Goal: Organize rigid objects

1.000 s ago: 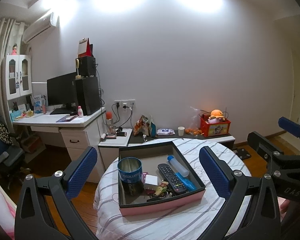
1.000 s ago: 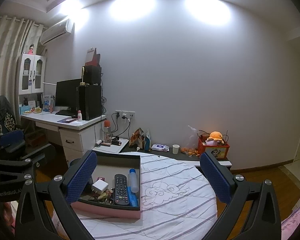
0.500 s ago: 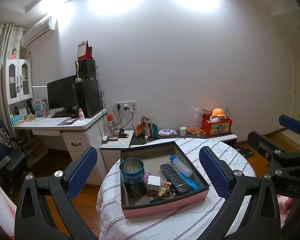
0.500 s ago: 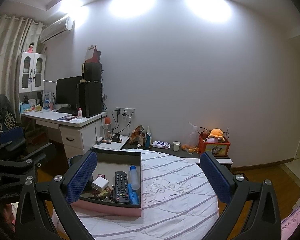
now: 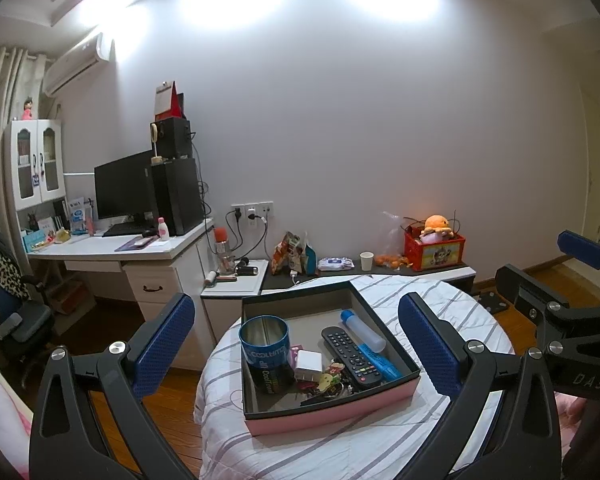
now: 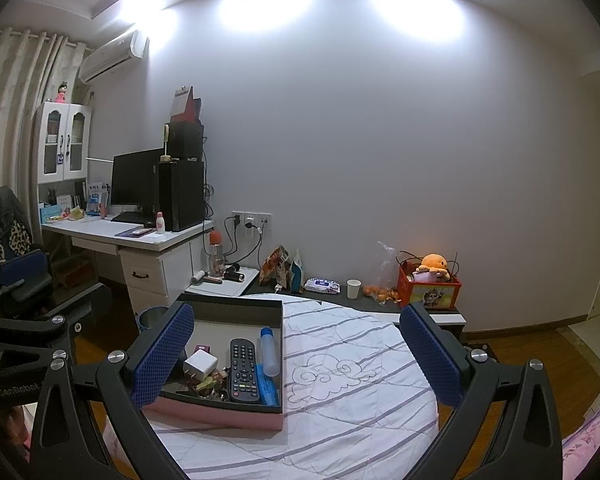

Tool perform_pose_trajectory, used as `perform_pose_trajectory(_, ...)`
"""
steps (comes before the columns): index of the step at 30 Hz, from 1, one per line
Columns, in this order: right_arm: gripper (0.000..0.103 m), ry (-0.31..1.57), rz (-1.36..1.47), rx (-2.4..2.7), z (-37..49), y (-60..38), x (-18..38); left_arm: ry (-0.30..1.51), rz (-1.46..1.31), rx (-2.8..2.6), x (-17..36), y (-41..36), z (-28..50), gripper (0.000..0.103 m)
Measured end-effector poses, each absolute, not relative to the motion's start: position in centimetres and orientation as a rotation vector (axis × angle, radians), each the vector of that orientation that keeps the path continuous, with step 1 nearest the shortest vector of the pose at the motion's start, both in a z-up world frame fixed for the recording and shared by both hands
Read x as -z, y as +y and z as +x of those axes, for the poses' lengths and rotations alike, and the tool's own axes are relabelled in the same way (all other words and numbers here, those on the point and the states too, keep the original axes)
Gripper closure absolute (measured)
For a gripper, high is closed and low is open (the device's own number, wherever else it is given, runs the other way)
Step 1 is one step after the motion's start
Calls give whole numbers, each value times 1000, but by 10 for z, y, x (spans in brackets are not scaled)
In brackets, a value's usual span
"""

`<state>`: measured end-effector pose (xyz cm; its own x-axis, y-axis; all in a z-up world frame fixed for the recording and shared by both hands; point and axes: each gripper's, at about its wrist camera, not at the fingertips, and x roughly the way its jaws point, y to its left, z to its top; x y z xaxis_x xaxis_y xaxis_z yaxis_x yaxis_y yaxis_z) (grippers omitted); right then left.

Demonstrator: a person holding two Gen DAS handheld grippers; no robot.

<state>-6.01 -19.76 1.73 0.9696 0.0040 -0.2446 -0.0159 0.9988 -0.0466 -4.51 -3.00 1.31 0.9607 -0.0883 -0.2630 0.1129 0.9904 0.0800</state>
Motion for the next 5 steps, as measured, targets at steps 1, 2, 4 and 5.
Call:
perform_pose_trajectory(1,0,248,-48,-11,-60,-197,-17,261,95,103,-13,-30,-45,0)
perform_pose_trajectory(2,0,250,-48,-12,-60,-198,-17,260,95,103,-14,-30,-46,0)
perform_pose_trajectory(4,0,250,-45,-11,-60,-198,-16,262,95,102,-13,-30,-45,0)
perform_pose_trajectory(5,0,251,-43,-11,-59,-199,-15,263,97,101,-13,-30,-44,0)
